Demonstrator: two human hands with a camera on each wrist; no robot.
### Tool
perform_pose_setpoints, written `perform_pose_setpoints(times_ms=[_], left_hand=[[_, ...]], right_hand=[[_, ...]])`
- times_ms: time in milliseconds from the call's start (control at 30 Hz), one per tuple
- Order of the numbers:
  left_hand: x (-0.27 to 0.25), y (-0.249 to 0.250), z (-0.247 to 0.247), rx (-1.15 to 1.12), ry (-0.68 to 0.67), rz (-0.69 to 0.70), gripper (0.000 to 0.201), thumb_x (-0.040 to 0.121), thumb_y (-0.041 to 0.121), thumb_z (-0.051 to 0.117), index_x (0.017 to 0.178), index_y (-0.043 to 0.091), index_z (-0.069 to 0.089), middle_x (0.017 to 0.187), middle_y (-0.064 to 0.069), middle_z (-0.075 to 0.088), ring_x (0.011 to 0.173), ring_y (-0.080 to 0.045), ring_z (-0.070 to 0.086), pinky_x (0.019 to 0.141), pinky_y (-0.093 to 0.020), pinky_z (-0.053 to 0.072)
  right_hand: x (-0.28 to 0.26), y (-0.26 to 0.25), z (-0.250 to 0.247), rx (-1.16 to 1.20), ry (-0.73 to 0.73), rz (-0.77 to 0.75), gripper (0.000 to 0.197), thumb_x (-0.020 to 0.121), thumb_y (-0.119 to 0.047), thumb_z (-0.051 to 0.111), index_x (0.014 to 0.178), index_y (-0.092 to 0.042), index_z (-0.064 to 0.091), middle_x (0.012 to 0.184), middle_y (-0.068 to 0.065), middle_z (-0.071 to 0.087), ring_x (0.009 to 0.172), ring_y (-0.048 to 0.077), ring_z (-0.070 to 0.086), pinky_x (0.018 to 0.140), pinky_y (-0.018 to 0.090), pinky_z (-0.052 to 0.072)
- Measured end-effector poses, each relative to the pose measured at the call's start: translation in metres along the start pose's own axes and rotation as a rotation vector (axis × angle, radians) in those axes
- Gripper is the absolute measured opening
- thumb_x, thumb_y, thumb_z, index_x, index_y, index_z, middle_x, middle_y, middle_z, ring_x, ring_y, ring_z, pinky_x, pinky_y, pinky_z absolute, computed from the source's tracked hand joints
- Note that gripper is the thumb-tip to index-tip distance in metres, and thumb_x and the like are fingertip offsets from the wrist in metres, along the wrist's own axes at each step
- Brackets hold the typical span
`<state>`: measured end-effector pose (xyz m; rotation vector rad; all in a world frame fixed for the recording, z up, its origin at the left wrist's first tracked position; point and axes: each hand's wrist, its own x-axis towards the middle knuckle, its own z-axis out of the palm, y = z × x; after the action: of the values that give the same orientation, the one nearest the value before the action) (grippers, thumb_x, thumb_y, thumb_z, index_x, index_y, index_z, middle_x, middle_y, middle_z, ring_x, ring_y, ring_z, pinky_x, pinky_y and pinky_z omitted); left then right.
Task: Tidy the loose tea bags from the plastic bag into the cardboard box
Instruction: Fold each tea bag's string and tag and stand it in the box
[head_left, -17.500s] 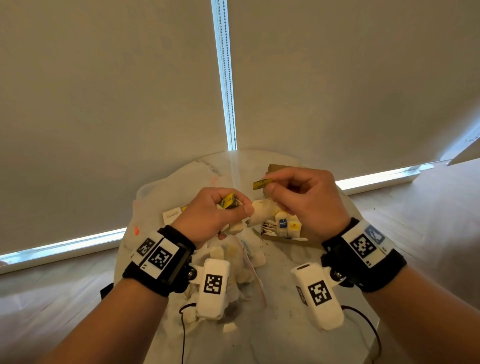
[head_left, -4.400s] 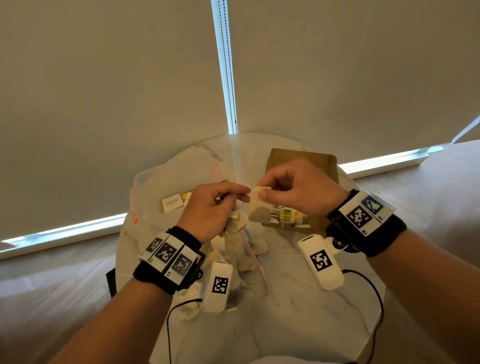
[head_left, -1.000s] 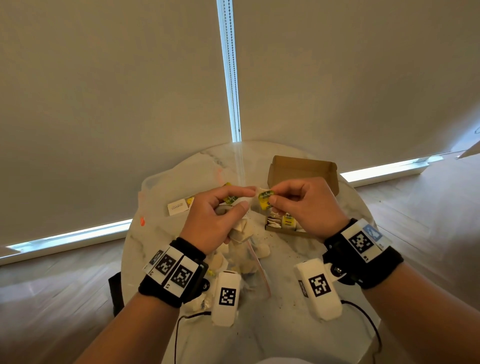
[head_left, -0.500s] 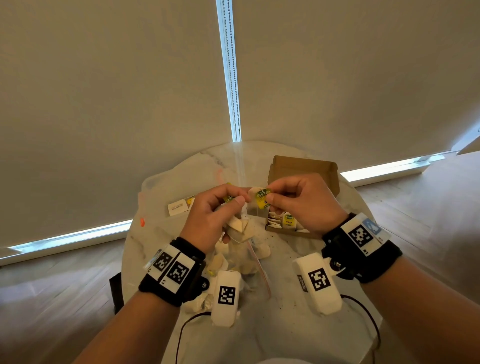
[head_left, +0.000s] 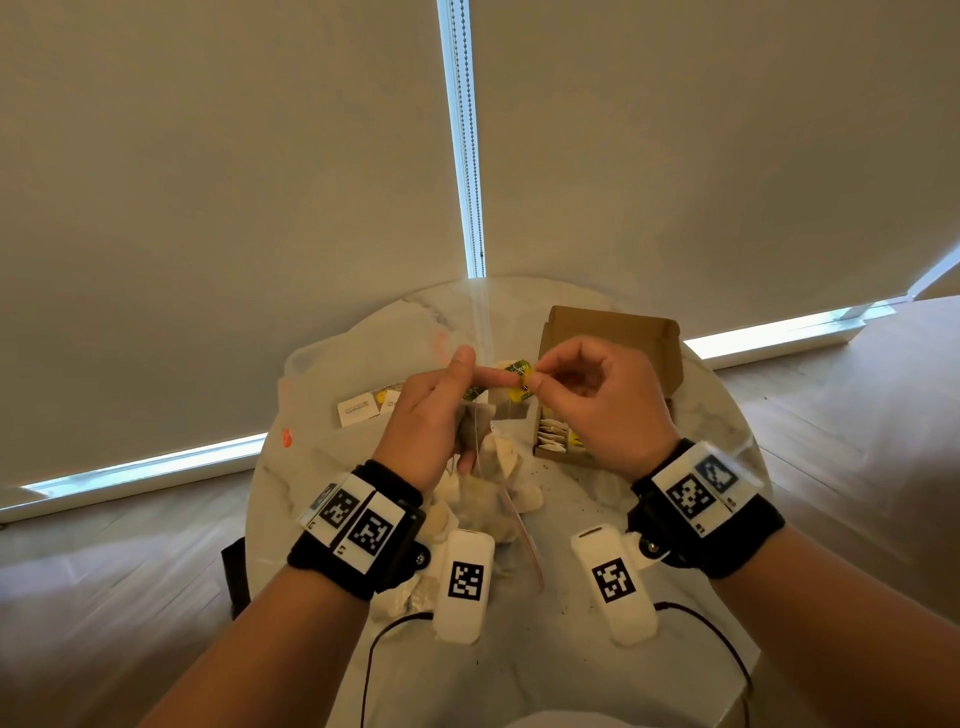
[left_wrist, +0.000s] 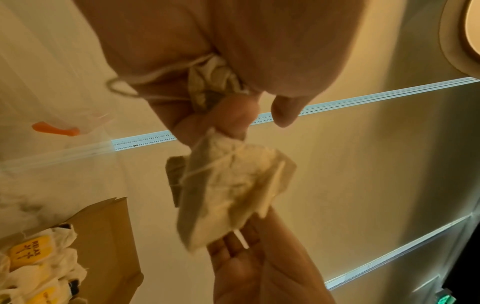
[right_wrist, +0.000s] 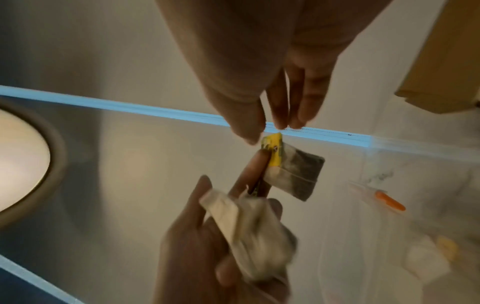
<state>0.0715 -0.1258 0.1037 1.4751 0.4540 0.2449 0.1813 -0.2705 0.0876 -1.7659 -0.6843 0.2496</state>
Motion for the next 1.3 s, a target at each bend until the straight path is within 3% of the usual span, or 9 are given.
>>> perform_pose_setpoints(times_ms=[67, 167, 267, 367, 533, 700, 867, 1167, 1300], left_hand=[[0.003, 0.000, 0.000, -0.004, 0.027, -0.002, 0.056, 0.101, 0.048, 0.034, 0.098, 0.011, 0.076, 0.058, -0.016, 0.053, 0.039, -0.015, 0.040, 0.037, -0.021, 0.032], [0.007, 0.001, 0.002, -0.028, 0.038, 0.019, 0.054, 0.101, 0.047, 0.037, 0.101, 0.009, 0.076, 0.059, -0.013, 0.058, 0.041, -0.019, 0.041, 0.038, -0.023, 0.033], [0.008, 0.001, 0.004, -0.062, 0.040, 0.025, 0.046, 0.105, 0.035, 0.039, 0.104, 0.005, 0.073, 0.062, -0.010, 0.062, 0.042, -0.018, 0.044, 0.039, -0.023, 0.033], [0.008, -0.001, 0.002, -0.101, 0.037, 0.032, 0.031, 0.095, 0.024, 0.049, 0.104, 0.006, 0.074, 0.072, -0.020, 0.060, 0.048, -0.024, 0.048, 0.040, -0.024, 0.035], [0.006, -0.008, -0.007, -0.084, -0.016, -0.015, 0.048, 0.069, 0.004, 0.050, 0.110, 0.013, 0.073, 0.071, -0.021, 0.059, 0.057, -0.029, 0.045, 0.041, -0.027, 0.039], [0.006, -0.011, -0.013, -0.040, -0.070, -0.038, 0.060, 0.071, -0.006, 0.049, 0.125, 0.017, 0.065, 0.080, -0.022, 0.061, 0.059, -0.022, 0.054, 0.046, -0.027, 0.045], [0.007, -0.011, -0.017, 0.023, -0.053, -0.004, 0.068, 0.080, -0.027, 0.039, 0.123, 0.019, 0.065, 0.112, -0.015, 0.065, 0.059, -0.019, 0.057, 0.046, -0.027, 0.046], [0.009, -0.015, -0.024, 0.005, 0.041, -0.024, 0.067, 0.079, -0.027, 0.041, 0.116, 0.021, 0.068, 0.109, -0.012, 0.064, 0.056, -0.017, 0.056, 0.044, -0.026, 0.045], [0.009, -0.015, -0.028, -0.040, 0.074, -0.033, 0.064, 0.079, -0.027, 0.041, 0.115, 0.017, 0.069, 0.118, -0.010, 0.062, 0.055, -0.019, 0.054, 0.043, -0.025, 0.042]], right_hand=[[-0.007, -0.004, 0.000, -0.075, 0.029, -0.130, 0.012, 0.084, -0.034, 0.070, 0.086, -0.023, 0.067, 0.089, -0.007, 0.064, 0.078, 0.012, 0.062, 0.065, 0.025, 0.053], [-0.023, -0.011, 0.004, -0.036, -0.144, -0.164, 0.027, 0.081, -0.043, 0.071, 0.092, -0.019, 0.069, 0.086, -0.008, 0.067, 0.076, 0.014, 0.065, 0.064, 0.028, 0.056], [-0.028, -0.009, 0.010, 0.052, -0.269, -0.058, 0.026, 0.077, -0.023, 0.082, 0.098, -0.011, 0.070, 0.083, 0.000, 0.072, 0.071, 0.018, 0.069, 0.065, 0.039, 0.059], [-0.023, -0.009, 0.008, 0.139, -0.217, -0.014, 0.016, 0.080, -0.007, 0.078, 0.093, -0.005, 0.069, 0.078, 0.008, 0.071, 0.065, 0.028, 0.068, 0.061, 0.048, 0.058], [-0.015, -0.016, -0.006, 0.191, -0.132, -0.028, 0.010, 0.083, -0.005, 0.074, 0.091, -0.004, 0.069, 0.076, 0.009, 0.072, 0.063, 0.026, 0.068, 0.059, 0.040, 0.060], [-0.007, -0.016, -0.018, 0.199, -0.068, -0.026, 0.008, 0.089, -0.004, 0.066, 0.095, -0.005, 0.071, 0.077, 0.001, 0.073, 0.061, 0.013, 0.066, 0.057, 0.027, 0.055], [-0.002, -0.023, -0.028, 0.196, -0.049, -0.047, 0.019, 0.094, -0.001, 0.059, 0.111, -0.003, 0.069, 0.088, 0.011, 0.073, 0.062, 0.013, 0.067, 0.057, 0.023, 0.054], [0.002, -0.025, -0.037, 0.246, 0.015, -0.054, 0.013, 0.090, 0.001, 0.063, 0.102, 0.007, 0.065, 0.082, 0.011, 0.073, 0.060, 0.012, 0.067, 0.054, 0.027, 0.056], [0.003, -0.024, -0.039, 0.272, 0.039, -0.053, 0.011, 0.090, 0.001, 0.062, 0.098, 0.006, 0.067, 0.081, 0.022, 0.069, 0.061, 0.028, 0.062, 0.055, 0.032, 0.055]])
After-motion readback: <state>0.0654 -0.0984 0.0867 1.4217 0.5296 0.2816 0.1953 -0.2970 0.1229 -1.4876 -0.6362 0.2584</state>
